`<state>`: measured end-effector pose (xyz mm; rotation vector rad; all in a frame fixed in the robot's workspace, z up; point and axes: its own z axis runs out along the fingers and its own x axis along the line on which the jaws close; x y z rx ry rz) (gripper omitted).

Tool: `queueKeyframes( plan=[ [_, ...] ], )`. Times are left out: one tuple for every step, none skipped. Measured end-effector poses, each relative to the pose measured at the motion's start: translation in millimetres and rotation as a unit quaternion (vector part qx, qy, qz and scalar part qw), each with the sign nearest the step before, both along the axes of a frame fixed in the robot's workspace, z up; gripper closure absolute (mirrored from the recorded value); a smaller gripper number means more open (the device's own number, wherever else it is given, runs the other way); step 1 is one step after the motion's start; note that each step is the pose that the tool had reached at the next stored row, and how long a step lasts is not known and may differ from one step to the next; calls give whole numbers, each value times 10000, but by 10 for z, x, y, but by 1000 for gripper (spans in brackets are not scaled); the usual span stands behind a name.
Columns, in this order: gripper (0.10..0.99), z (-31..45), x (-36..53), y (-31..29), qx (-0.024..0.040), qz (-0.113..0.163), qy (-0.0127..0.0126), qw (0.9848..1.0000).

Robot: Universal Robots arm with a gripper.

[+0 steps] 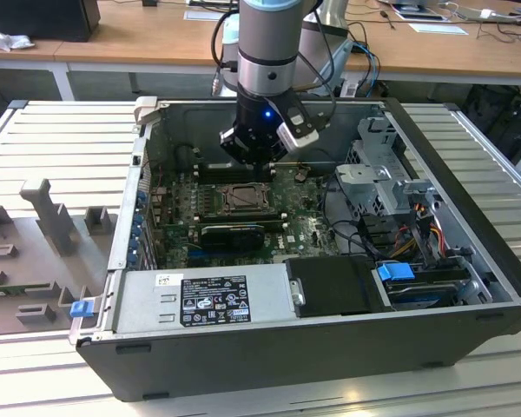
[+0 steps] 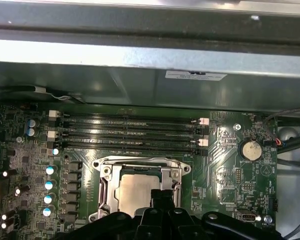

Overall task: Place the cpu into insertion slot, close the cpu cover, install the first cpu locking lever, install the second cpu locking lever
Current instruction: 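Install the second cpu locking lever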

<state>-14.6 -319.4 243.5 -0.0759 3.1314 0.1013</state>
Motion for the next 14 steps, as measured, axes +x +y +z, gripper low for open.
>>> queueKeyframes(
  plan=[
    [980, 0, 1, -4, 0, 0, 0, 10000],
    [980, 0, 1, -9, 0, 0, 0, 10000],
    [980, 0, 1, -13, 0, 0, 0, 10000],
    [980, 0, 2, -18, 0, 0, 0, 10000],
    [980, -1, 2, -23, 0, 0, 0, 10000],
    [980, -1, 3, -29, 0, 0, 0, 10000],
    [980, -1, 5, -37, 0, 0, 0, 10000],
    [980, -1, 6, -51, 0, 0, 0, 10000],
    [980, -1, 6, -59, 0, 0, 0, 10000],
    [980, 1, 6, -59, -1, 0, 0, 10000],
    [980, 9, 5, -60, -2, -1, 1, 10000],
    [980, 25, 6, -60, 0, -1, 0, 10000],
    [980, 37, 6, -61, 0, 0, 0, 10000],
    [980, 51, 6, -62, 0, 0, 0, 10000]
  ],
)
